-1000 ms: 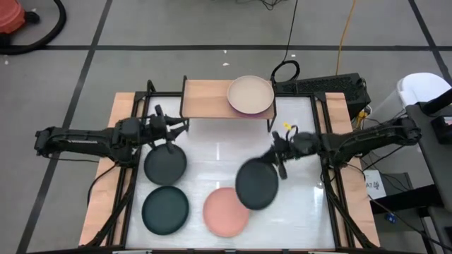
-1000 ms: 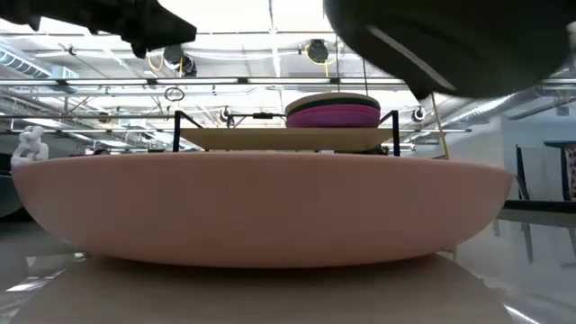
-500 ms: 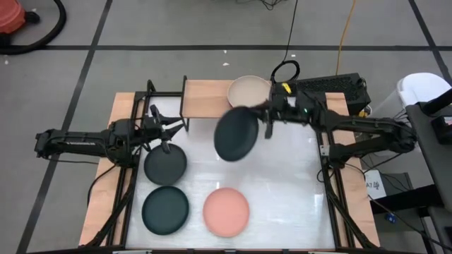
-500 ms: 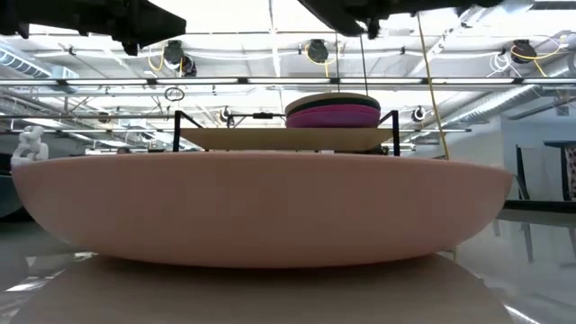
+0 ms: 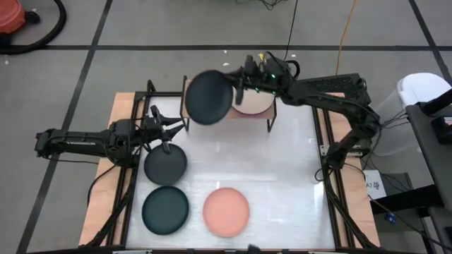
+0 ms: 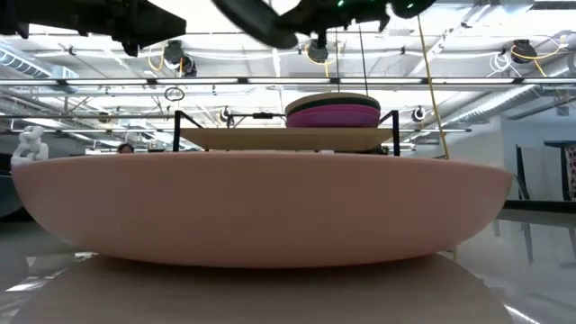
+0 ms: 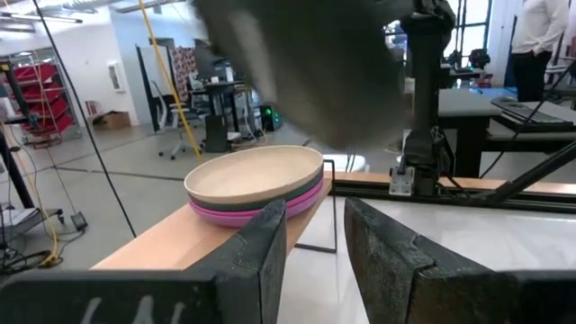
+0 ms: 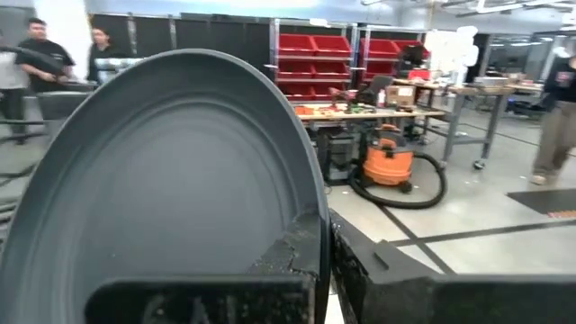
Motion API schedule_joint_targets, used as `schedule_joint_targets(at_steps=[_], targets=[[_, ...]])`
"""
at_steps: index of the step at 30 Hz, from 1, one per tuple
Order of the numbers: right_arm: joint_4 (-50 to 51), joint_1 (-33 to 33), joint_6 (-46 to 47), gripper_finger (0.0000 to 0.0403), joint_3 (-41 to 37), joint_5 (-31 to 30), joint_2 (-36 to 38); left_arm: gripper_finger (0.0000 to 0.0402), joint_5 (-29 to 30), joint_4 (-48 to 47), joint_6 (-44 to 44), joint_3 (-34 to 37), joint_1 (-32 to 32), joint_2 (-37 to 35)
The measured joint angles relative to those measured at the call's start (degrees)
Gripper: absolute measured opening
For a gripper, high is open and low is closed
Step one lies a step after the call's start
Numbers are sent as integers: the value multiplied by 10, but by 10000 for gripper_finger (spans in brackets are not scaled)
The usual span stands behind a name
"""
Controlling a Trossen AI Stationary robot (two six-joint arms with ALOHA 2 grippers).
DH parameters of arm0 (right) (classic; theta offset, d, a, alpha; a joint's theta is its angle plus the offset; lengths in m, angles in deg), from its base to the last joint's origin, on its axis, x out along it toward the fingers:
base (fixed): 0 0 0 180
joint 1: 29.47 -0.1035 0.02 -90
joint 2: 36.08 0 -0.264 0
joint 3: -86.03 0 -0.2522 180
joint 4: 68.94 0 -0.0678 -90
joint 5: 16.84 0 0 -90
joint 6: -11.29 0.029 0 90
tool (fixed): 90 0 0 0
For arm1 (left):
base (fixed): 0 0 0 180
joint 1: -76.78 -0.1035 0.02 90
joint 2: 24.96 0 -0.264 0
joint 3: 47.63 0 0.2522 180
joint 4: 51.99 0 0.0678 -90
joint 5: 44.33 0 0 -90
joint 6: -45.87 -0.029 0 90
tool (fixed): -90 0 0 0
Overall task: Place and stack plates onto a shelf
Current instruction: Put the bottom black plate on the shelf
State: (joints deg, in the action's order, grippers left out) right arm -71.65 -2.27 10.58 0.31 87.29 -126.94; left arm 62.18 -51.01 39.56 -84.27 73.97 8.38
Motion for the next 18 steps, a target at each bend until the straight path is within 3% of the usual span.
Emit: schedule_joint_targets(at_steps=[5, 18], targets=[[-9, 38, -4, 0, 48, -1, -71, 120, 0, 0, -2, 0, 0, 0], [-36, 82, 6, 0, 53, -4, -174, 120, 0, 0, -8, 0, 0, 0]])
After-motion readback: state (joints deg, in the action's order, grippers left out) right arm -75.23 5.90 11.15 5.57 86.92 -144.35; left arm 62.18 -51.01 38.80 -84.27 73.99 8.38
